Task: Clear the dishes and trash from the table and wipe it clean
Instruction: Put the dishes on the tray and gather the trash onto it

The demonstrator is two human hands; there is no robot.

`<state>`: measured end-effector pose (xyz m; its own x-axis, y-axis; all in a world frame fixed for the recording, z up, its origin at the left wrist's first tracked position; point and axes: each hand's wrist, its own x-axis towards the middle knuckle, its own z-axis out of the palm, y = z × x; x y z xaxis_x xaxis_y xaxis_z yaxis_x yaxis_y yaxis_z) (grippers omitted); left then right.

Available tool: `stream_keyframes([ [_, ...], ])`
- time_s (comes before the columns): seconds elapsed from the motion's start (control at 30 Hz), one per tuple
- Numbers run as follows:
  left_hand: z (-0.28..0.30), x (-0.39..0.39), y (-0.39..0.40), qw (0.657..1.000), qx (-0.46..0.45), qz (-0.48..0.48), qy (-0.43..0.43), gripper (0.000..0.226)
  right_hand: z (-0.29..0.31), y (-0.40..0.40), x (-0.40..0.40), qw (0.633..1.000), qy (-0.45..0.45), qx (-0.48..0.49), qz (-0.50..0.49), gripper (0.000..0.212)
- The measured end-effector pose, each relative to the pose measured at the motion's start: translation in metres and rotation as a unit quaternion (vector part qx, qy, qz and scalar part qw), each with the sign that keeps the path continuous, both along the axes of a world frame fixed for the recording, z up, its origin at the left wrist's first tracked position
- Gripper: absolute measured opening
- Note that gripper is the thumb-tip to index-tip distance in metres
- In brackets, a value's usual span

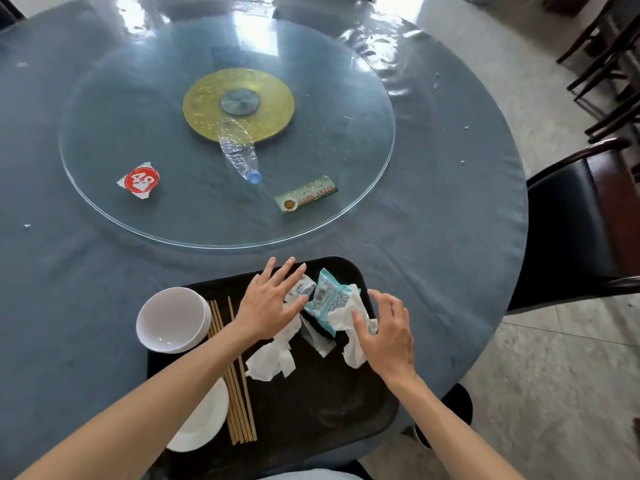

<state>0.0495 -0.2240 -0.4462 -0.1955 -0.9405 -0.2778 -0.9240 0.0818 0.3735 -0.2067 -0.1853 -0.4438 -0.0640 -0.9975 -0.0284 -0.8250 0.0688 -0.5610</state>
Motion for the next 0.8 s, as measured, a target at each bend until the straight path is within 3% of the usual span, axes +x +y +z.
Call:
stream_keyframes([
  [0.13,0.022,0.022,-0.034,0.999,-0.031,0.016,0.008,0.082,0.023,-0.054,0.015,0.999,-0.012,-0.038,0.028,0.056],
  [0.3,0.048,0.077,-0.101,0.994,-0.067,0.08,0.014,0.079,0.047,-0.137,0.06,0.994,-0.035,-0.081,0.067,0.058],
  [0.4,0.055,0.112,-0.142,0.981,-0.07,0.158,0.082,0.081,0.054,-0.187,0.102,0.991,-0.047,-0.088,0.093,0.059],
  [0.53,0.049,0.143,-0.195,0.932,-0.074,0.289,0.204,0.082,0.047,-0.248,0.161,0.989,-0.073,-0.044,0.121,0.061],
  [0.7,0.015,0.173,-0.262,0.817,0.022,0.46,0.347,0.1,0.024,-0.308,0.221,0.984,-0.079,0.047,0.155,0.073],
  [0.8,-0.004,0.18,-0.288,0.817,0.044,0.448,0.36,0.101,0.009,-0.333,0.247,0.984,-0.058,0.078,0.148,0.081],
])
